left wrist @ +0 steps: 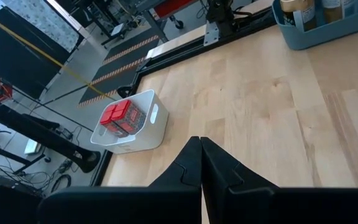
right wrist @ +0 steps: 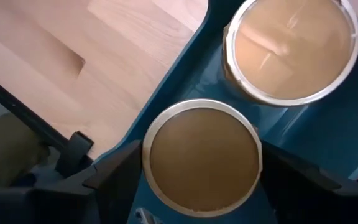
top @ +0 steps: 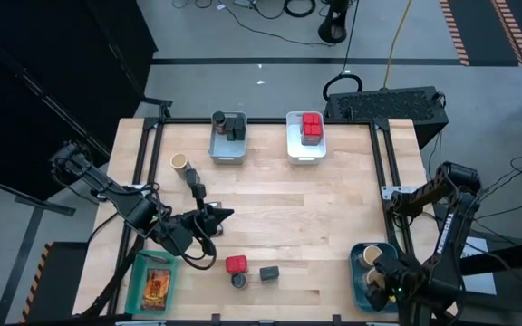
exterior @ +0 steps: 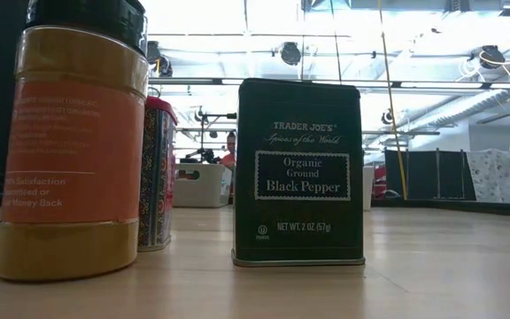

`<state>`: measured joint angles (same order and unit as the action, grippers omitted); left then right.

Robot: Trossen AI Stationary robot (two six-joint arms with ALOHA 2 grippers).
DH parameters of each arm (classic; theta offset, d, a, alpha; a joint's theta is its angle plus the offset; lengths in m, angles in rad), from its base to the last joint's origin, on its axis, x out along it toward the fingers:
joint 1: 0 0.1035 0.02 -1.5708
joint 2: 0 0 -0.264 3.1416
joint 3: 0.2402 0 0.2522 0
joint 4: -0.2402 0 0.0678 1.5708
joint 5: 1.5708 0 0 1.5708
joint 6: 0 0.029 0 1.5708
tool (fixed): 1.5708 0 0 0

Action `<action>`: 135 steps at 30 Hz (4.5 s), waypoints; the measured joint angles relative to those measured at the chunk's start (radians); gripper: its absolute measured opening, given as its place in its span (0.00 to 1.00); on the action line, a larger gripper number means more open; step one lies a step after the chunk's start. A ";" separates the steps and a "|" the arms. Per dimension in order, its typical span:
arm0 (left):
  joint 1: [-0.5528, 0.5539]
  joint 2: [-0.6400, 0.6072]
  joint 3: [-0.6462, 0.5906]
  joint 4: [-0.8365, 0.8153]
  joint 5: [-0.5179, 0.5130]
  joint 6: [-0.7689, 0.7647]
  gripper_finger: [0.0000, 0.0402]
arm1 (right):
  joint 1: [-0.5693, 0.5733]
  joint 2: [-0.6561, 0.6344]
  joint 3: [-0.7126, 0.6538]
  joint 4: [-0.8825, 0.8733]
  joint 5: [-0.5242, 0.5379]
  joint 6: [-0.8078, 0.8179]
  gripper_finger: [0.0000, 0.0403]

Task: Sort spices by type
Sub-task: Put the gold spice bottle into the blue bin, then put the black spice can into the gray bin

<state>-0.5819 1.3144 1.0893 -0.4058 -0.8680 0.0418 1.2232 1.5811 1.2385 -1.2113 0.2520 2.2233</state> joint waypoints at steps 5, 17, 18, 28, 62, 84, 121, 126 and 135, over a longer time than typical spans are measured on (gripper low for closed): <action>0.000 0.000 0.000 0.000 0.000 0.000 0.00 | 0.000 -0.018 0.000 0.003 0.002 0.020 0.71; 0.000 0.000 0.000 -0.005 0.000 0.000 0.00 | 0.000 0.000 0.000 0.008 0.057 0.040 0.71; 0.000 0.000 0.000 -0.005 0.000 0.000 0.00 | 0.000 0.000 0.000 0.008 0.058 0.043 0.71; 0.000 0.000 0.000 -0.005 0.000 0.000 0.00 | 0.000 0.000 0.000 0.013 0.058 0.006 0.71; 0.000 0.000 0.000 -0.092 0.040 0.077 0.00 | -0.215 -0.087 0.159 -0.251 0.479 -0.220 0.71; 0.027 -0.086 0.000 -0.600 0.275 -0.752 0.00 | -0.880 -0.087 0.159 0.070 0.457 -1.563 0.71; 0.484 0.053 0.000 -0.901 0.324 -1.393 0.04 | -1.037 -0.088 0.159 0.098 0.594 -1.684 0.71; 0.491 0.085 0.000 -0.923 0.332 -1.388 0.14 | -1.048 -0.088 0.159 0.098 0.591 -1.694 0.71; 0.499 0.133 0.000 -0.914 0.374 -1.436 0.43 | -1.047 -0.088 0.159 0.079 0.589 -1.707 0.71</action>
<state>-0.0826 1.4475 1.0893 -1.3200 -0.4939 -1.3945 0.1764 1.4933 1.3972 -1.1319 0.8413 0.5166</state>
